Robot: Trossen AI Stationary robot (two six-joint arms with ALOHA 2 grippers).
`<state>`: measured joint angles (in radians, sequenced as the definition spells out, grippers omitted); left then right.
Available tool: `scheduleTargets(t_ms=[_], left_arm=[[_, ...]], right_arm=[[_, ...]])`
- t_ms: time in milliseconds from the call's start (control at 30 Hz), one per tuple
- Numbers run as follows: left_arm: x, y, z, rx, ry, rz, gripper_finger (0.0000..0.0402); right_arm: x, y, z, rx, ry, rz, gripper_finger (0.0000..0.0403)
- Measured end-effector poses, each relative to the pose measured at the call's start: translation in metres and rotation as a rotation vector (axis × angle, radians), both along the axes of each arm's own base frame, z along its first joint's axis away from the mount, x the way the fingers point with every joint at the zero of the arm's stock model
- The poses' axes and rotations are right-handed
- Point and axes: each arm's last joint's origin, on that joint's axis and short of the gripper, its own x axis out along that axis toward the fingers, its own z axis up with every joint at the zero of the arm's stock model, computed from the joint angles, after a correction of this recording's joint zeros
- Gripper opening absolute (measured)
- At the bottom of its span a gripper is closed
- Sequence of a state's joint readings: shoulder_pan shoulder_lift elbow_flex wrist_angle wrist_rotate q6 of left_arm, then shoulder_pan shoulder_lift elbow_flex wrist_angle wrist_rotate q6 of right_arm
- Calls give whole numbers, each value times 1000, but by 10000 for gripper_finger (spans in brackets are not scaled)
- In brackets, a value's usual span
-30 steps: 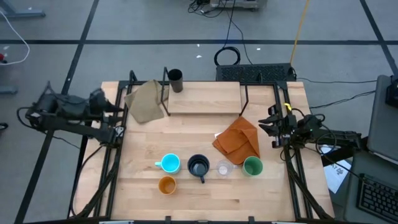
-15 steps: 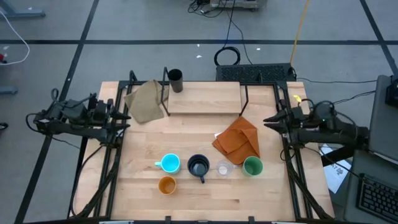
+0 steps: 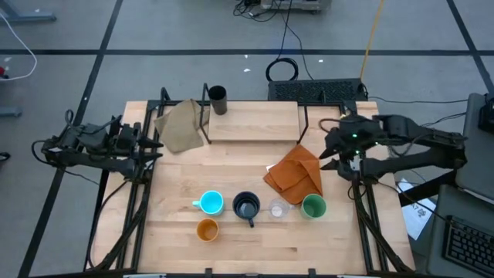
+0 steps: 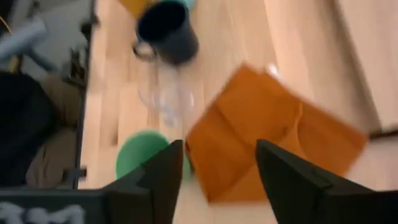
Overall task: Stack small to large cups/mugs on shelf
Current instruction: Put the green cup on the shelf
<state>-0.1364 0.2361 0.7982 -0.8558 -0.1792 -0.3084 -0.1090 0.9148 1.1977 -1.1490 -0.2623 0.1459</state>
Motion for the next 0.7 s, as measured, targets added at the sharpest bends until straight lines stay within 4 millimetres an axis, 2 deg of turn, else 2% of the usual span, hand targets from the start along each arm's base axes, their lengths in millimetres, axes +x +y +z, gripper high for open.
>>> scheduleTargets(t_ms=[167, 333, 567, 700], left_arm=[[0, 1, 0, 17, 0, 19, 177], [0, 1, 0, 38, 0, 40, 177], [0, 2, 0, 61, 1, 51, 177], [0, 2, 0, 54, 4, 53, 177]], right_arm=[[8, -1, 2, 44, 247, -28, 237], [14, 2, -5, 191, 419, -39, 244], [17, 2, -4, 230, 400, -75, 237], [23, 7, 1, 230, 307, -76, 236]])
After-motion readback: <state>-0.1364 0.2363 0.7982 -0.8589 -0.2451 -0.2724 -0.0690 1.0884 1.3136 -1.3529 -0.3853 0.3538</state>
